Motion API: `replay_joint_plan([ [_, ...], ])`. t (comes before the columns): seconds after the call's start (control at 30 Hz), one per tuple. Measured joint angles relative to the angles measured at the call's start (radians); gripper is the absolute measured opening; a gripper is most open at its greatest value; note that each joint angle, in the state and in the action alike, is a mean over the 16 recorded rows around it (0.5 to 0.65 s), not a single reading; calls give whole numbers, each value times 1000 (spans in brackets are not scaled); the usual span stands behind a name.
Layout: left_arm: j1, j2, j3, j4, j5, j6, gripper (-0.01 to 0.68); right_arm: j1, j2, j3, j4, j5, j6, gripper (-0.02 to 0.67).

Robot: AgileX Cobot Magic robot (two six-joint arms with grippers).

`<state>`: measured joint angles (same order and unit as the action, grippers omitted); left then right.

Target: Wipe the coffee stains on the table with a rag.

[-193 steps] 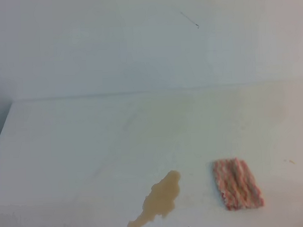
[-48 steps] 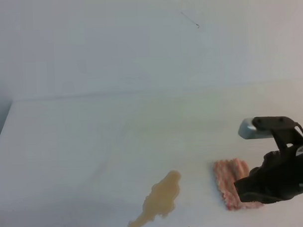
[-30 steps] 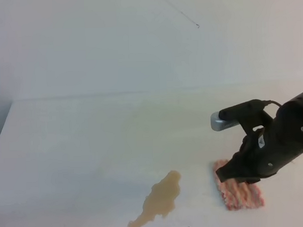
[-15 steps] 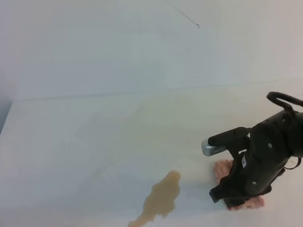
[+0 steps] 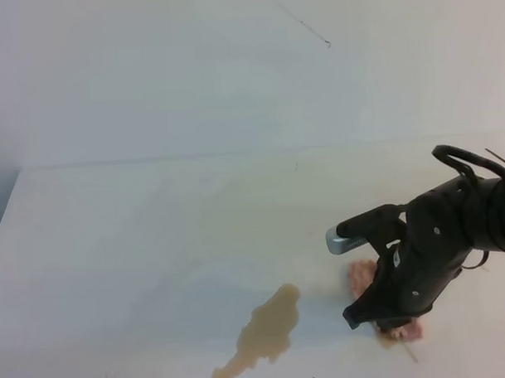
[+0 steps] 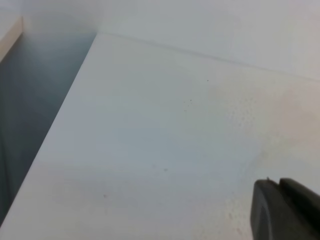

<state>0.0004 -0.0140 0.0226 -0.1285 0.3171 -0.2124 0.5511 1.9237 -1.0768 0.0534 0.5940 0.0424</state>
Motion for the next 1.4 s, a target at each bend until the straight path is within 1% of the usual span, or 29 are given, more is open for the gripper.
replay_joint_plan([
  [0.17, 0, 9, -14, 0, 5, 0, -1, 21, -22, -76, 7, 38, -18, -2],
  [0.3, 0, 14, -23, 0, 8, 0, -1, 65, -41, -149, 25, 71, -48, -2],
  [0.47, 0, 14, -23, 0, 8, 0, -1, 155, -54, -224, 76, 87, -117, -1],
  [0.67, 0, 14, -23, 0, 8, 0, -1, 276, -37, -273, 129, 80, -197, -1],
  [0.83, 0, 7, -11, 0, 5, 0, -1, 341, -11, -284, 140, 71, -241, -1],
  [1.07, 0, -2, 3, 0, 0, 0, 0, 369, 21, -289, 101, 94, -262, -1],
  [1.4, 0, 7, -11, 0, 4, 0, -1, 376, 7, -290, 91, 142, -354, -2],
])
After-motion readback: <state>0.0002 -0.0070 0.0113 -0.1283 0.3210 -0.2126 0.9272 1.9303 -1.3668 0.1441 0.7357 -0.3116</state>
